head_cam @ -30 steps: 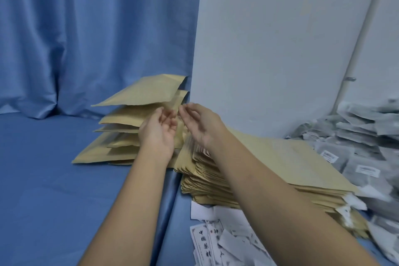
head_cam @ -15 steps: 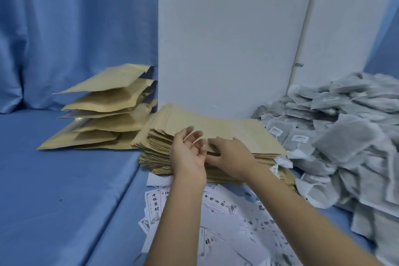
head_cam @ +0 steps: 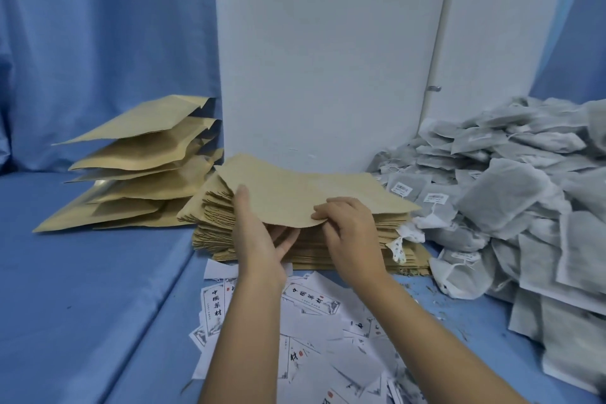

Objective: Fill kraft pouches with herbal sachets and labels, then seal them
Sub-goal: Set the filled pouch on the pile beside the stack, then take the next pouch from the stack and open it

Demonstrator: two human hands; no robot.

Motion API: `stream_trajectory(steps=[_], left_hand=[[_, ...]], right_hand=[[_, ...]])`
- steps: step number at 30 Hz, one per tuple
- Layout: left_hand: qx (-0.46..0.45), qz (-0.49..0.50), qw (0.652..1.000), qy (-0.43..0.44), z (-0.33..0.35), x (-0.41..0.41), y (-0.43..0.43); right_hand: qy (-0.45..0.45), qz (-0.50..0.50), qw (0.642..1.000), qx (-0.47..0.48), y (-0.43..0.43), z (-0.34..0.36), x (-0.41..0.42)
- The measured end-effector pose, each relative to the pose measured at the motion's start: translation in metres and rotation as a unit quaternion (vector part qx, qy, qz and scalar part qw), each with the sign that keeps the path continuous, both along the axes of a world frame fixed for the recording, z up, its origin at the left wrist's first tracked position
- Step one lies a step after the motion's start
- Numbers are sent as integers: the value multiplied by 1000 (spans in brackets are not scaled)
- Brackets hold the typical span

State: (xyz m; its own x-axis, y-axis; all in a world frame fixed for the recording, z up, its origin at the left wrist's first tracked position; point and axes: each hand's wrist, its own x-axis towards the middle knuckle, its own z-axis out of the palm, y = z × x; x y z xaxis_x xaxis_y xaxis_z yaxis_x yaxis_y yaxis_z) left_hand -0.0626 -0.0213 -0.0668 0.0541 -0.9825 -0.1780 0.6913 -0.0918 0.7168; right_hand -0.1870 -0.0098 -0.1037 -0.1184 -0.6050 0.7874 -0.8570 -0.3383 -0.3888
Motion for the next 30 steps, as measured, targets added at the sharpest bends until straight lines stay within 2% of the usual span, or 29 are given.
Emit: stream_trajectory(steps=[2, 4, 7, 9, 11, 14, 16, 18, 23, 30], left_hand=[[-28, 29, 996, -79, 2, 0, 1], [-106, 86, 976, -170, 1, -2, 1], [-301, 120, 897, -302, 0, -9, 7], [-416, 81, 833, -357, 1, -17, 11], [-487, 47, 748, -449, -3, -23, 13], [-498, 21, 604, -622, -7, -25, 12], [-471, -11, 545, -694, -10, -27, 11], [-441, -59, 532, -721, -15, -29, 11], [-388, -126, 557, -723, -23, -31, 10], [-376, -140, 573, -715, -23, -32, 8]], right_hand=[[-19, -19, 1000, 11, 3, -3, -3], [-75, -17, 996, 47, 10, -5, -6], [-256, 18, 962, 90, 20, 0, -6], [-407, 88, 904, 100, 23, 6, -6], [-550, 195, 806, 93, 25, 13, -7], [-656, 314, 685, 48, 32, 19, -3], [-700, 334, 631, 21, 35, 18, -3], [-734, 319, 599, 41, 36, 15, -4], [-764, 315, 554, 101, 37, 7, -9], [-761, 315, 556, 111, 35, 7, -10]])
